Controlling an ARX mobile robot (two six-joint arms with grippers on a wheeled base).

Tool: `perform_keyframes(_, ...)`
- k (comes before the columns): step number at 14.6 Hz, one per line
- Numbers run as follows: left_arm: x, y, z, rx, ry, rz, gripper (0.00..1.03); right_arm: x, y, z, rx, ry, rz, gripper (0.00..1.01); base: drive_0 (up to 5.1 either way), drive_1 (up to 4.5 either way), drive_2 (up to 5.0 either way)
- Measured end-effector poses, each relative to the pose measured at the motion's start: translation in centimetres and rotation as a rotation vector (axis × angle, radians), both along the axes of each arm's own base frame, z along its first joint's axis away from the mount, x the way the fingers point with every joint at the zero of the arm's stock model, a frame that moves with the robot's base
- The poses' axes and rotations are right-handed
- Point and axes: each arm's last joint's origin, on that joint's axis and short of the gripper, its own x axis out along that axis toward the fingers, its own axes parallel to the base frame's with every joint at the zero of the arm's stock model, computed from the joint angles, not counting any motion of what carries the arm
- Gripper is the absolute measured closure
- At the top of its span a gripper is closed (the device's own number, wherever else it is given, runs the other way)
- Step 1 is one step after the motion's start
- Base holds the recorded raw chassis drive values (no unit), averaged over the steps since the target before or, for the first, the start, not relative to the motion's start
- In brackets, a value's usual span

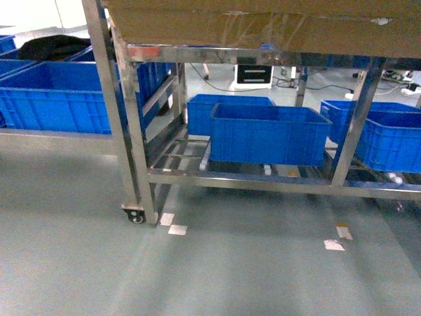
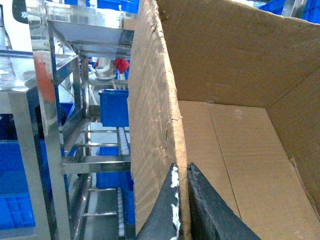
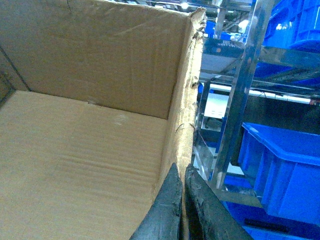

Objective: Sort boxes to right shelf from conveyor

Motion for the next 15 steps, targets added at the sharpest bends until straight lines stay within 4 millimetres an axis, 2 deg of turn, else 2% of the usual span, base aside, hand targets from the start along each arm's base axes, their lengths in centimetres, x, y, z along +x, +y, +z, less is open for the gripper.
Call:
perform_keyframes(10,-0.15,0.05,0.20,-0.002,-0.010,0.000,1.01,-0.14,-0.03,0.13,0.001,-0.005,0.000,0.99,0.0,0.00,0.0)
perform_keyframes(12,0.29,0.01,-0.28,0.004,0.014,0.003,1.01,0.04,0.01,-0.11,-0.001,0.009,0.001,0.99,0.0,0.00,0.0)
perform_keyframes(15,0.32,-0.22,0.54,0.004,0.005,-0.013,1.01,0.02,0.00,0.03,-0.002,0.013,0.001,0.99,0.0,0.00,0.0)
